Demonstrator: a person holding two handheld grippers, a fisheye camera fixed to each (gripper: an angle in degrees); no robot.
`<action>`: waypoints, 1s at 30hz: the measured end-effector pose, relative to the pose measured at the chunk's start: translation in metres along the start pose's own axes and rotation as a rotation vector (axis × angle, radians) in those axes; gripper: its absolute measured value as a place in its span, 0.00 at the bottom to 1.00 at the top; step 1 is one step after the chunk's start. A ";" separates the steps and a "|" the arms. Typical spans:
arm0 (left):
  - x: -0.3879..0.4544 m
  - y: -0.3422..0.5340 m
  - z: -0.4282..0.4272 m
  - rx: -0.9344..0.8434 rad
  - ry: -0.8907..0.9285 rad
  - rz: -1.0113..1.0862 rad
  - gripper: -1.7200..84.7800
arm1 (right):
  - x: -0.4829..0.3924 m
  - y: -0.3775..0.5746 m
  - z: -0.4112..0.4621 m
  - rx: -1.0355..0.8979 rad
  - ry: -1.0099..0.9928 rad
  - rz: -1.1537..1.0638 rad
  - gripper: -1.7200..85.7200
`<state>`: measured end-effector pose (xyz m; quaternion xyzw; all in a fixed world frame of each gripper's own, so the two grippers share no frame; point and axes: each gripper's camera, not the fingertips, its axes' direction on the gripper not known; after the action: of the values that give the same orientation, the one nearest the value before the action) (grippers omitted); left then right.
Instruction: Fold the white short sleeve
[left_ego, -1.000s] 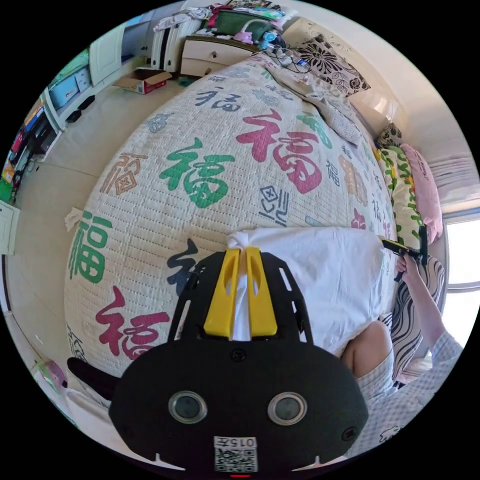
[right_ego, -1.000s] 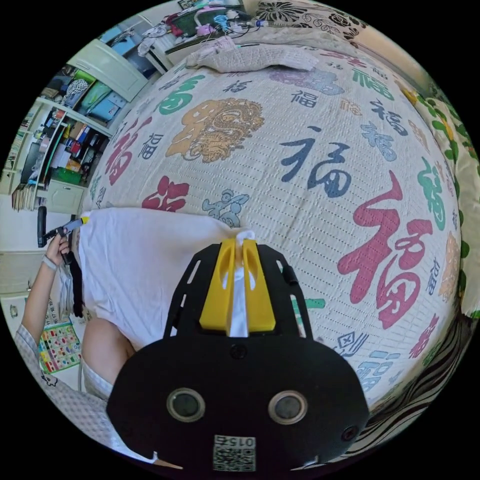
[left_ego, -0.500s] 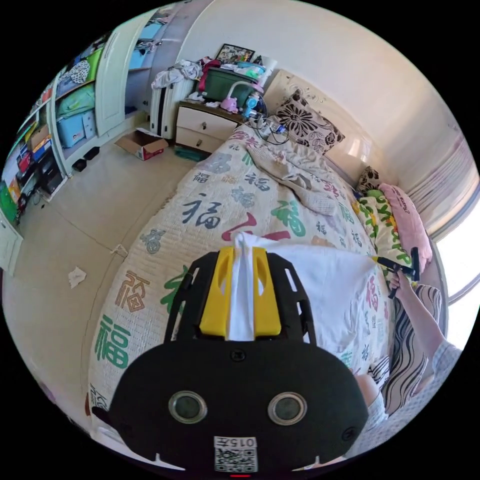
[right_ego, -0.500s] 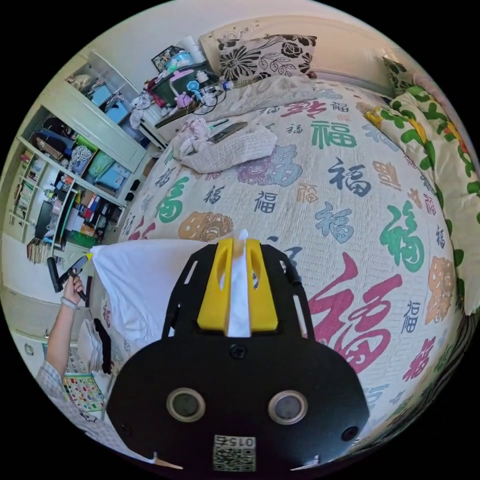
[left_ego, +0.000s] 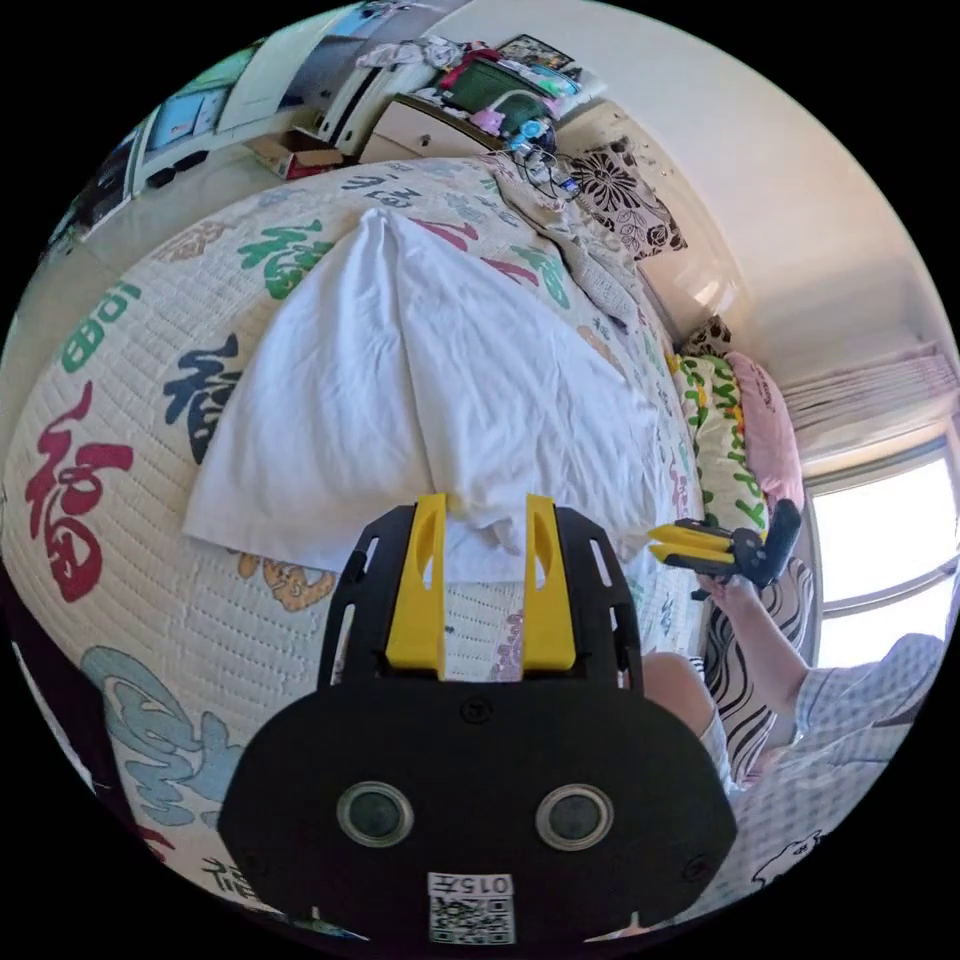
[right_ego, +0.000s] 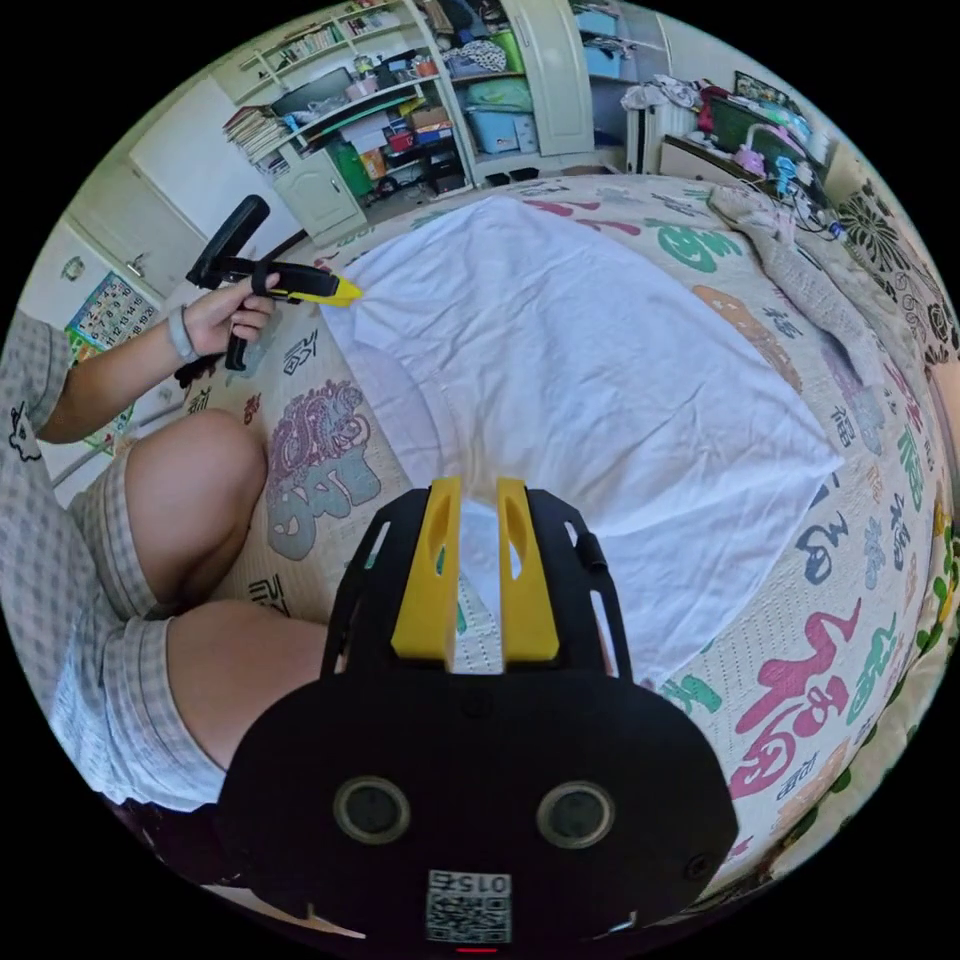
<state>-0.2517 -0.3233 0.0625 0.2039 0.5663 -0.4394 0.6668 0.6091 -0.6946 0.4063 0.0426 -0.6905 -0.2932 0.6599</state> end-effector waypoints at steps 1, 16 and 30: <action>-0.004 0.001 0.004 0.006 0.002 -0.026 0.14 | -0.002 -0.005 0.007 -0.045 0.020 0.005 0.09; -0.031 0.023 0.013 -0.006 0.029 0.023 0.05 | -0.047 -0.047 -0.007 -0.143 0.112 -0.115 0.11; -0.040 0.063 0.043 -0.033 -0.023 0.099 0.04 | -0.072 -0.091 -0.029 -0.263 0.147 -0.133 0.06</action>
<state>-0.1742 -0.3084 0.0975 0.2157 0.5549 -0.3990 0.6974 0.6155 -0.7480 0.2990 0.0230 -0.5917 -0.4202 0.6876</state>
